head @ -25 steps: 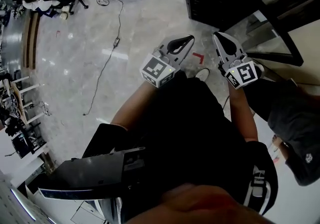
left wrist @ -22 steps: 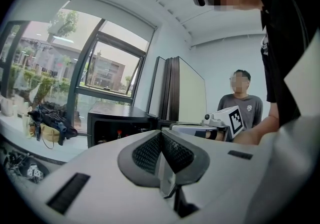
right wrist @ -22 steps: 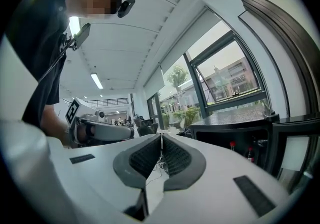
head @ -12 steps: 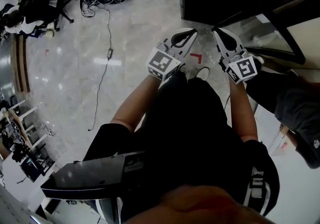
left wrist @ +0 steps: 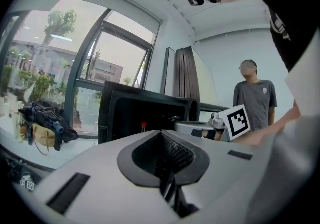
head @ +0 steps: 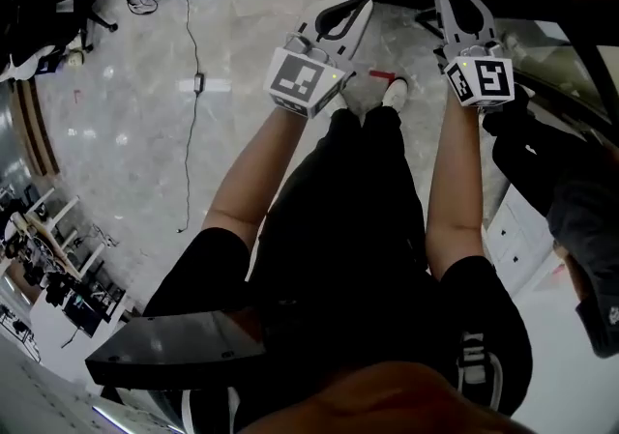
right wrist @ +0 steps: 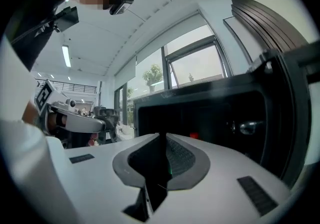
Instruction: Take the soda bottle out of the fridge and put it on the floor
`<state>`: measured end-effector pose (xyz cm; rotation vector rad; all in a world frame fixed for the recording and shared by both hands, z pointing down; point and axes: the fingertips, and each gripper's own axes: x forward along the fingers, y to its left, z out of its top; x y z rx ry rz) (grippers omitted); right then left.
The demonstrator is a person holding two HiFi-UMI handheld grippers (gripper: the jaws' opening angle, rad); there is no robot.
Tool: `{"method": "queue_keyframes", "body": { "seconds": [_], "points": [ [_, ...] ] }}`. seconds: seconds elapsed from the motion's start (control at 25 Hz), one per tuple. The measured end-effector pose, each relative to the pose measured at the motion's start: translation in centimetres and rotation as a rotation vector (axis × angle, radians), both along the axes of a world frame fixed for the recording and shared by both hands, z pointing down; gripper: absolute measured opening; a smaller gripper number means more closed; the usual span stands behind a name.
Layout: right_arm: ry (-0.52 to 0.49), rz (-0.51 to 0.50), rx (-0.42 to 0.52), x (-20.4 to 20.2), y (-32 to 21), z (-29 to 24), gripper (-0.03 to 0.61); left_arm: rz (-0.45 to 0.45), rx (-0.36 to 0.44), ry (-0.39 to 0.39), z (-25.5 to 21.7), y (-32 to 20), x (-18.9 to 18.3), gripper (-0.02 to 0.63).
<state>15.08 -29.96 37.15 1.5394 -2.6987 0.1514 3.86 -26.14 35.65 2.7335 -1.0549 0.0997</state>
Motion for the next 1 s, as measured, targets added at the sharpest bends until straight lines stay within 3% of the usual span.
{"method": "queue_keyframes", "body": {
  "seconds": [0.12, 0.32, 0.52, 0.84, 1.0],
  "points": [
    [-0.034, 0.018, -0.013, 1.0, -2.8, 3.2, 0.042, -0.046, 0.002, 0.017, 2.4, -2.4, 0.6, 0.005],
    [-0.030, -0.045, -0.038, 0.6, -7.5, 7.3, 0.184, -0.076, 0.045, 0.012, 6.3, -6.0, 2.8, 0.005],
    [-0.016, -0.048, -0.024, 0.7, -11.7, 9.4, 0.294, -0.109, 0.088, 0.012, 8.7, -9.3, 4.7, 0.005],
    [-0.008, -0.067, -0.003, 0.7, -16.4, 10.7, 0.339, -0.134, 0.109, 0.013, 10.1, -11.1, 6.1, 0.005],
    [0.054, -0.102, 0.012, -0.3, -17.6, 11.3, 0.339, -0.138, 0.096, 0.016, 10.7, -10.9, 5.9, 0.005]
  ]
}}
